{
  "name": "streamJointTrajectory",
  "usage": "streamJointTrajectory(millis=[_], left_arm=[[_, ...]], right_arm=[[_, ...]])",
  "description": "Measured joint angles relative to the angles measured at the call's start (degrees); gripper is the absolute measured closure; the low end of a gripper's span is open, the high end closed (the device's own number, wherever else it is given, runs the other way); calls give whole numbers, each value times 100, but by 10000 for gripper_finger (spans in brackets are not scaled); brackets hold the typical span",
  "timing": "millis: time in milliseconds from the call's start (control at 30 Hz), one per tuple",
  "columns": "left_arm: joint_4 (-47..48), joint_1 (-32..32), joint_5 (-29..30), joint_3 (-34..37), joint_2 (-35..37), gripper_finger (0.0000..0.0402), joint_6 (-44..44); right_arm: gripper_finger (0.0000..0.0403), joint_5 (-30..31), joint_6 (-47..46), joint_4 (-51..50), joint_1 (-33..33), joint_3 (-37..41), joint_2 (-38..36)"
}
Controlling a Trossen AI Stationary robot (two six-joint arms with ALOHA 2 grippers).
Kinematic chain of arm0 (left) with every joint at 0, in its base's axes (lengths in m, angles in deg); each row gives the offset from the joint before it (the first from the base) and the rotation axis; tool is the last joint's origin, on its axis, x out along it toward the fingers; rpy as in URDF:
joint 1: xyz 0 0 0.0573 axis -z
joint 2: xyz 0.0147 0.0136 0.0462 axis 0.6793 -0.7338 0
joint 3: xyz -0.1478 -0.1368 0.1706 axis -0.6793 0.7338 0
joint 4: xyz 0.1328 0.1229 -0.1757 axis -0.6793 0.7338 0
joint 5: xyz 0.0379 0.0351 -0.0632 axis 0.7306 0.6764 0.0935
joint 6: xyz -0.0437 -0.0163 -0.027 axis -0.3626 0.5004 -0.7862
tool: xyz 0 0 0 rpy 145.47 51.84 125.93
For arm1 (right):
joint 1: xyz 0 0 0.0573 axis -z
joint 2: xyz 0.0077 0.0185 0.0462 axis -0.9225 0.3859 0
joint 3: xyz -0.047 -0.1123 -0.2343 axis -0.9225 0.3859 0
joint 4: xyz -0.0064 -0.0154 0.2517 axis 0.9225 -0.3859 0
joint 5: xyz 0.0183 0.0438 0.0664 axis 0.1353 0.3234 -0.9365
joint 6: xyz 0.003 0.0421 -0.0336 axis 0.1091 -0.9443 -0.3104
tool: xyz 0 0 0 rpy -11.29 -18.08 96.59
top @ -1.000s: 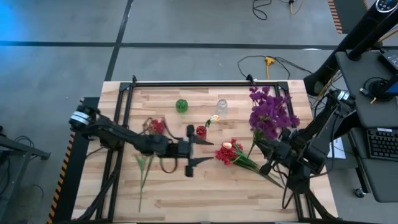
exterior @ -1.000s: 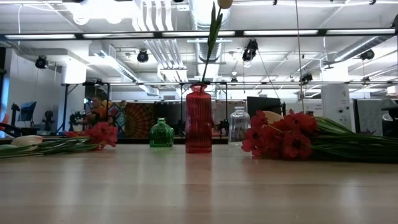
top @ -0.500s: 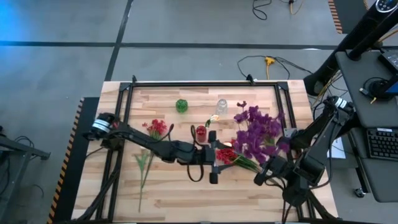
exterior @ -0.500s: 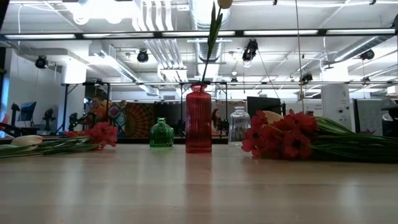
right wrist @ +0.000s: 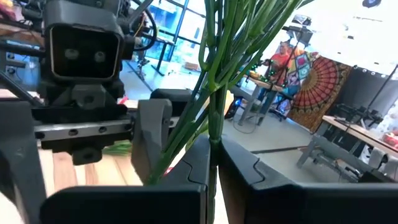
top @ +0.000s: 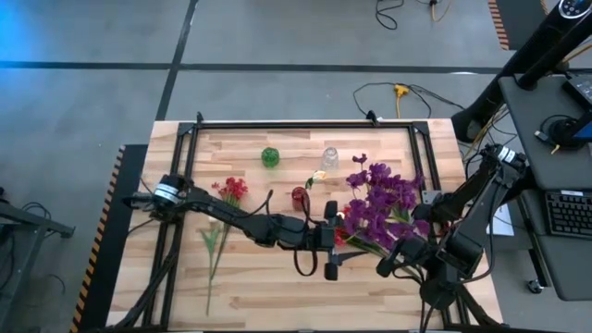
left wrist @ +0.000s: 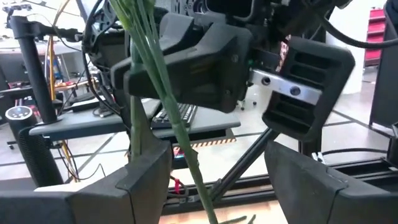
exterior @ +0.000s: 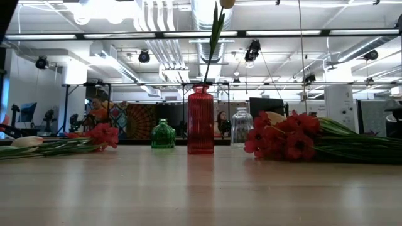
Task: Sort flowers into vase by color
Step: Put the purple flowers into the transparent vase
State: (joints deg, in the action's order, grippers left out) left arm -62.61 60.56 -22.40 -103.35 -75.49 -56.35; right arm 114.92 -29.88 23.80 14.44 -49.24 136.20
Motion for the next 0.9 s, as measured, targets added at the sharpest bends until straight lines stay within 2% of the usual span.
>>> streamJointTrajectory(millis=[133, 233, 667, 900], left_arm=[[49, -16, 2, -105, -10, 168, -19], [96, -25, 24, -103, -10, 192, -40], [214, -116, 79, -100, -10, 385, -275], [249, -116, 103, -98, -10, 395, -174]], right_arm=[[390, 0, 0, 2, 0, 0, 0], [390, 0, 4, 2, 0, 0, -2], [390, -4, 3, 2, 0, 0, -2], [390, -17, 4, 0, 0, 0, -4]])
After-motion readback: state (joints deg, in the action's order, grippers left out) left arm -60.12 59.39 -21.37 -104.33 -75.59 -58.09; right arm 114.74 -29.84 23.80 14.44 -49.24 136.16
